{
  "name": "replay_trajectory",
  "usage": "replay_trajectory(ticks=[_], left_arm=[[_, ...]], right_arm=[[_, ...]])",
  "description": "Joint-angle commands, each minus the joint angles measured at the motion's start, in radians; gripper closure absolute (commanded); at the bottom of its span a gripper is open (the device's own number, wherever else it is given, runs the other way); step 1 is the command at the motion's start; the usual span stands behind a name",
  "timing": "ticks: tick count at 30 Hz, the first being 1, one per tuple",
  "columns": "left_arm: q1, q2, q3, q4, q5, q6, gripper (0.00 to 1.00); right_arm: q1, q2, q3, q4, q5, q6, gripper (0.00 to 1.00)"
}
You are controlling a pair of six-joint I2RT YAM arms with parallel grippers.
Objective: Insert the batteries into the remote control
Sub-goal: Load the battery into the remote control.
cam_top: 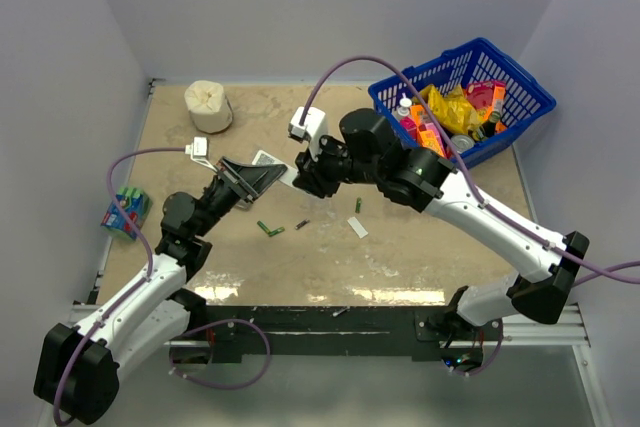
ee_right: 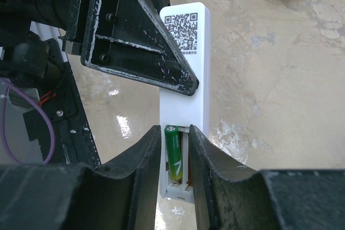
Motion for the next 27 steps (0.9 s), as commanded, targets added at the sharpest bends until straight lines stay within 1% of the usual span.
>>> replay_trajectory(ticks=[1, 13, 16, 20, 23, 27], left_arm=[[0.003, -0.011, 0.052, 0.063, 0.012, -0.001, 1.0], [0.003, -0.011, 0.06, 0.067, 0.007, -0.001, 1.0], [0.003, -0.011, 0.062, 0.067, 0.007, -0.001, 1.0], [0.003, -0.012, 0.062, 0.075, -0.002, -0.006, 1.0], [0.003, -0.012, 0.062, 0.09, -0.009, -0.015, 1.0], [0.003, -0.005, 0.065, 0.121, -0.014, -0.026, 1.0]], right_arm=[[-0.007, -0.013, -0.002, 0.03, -0.012, -0.011, 0.7], [-0.01, -0.003, -0.027, 0.027, -0.036, -0.017, 0.72], [-0.009, -0.004, -0.038, 0.027, -0.036, -0.019, 0.75], [-0.01, -0.007, -0.054, 0.027, -0.039, -0.02, 0.84], [-0.01, -0.016, -0.082, 0.037, -0.039, -0.026, 0.87], [-0.015, -0.032, -0.128, 0.065, -0.045, -0.023, 0.89]])
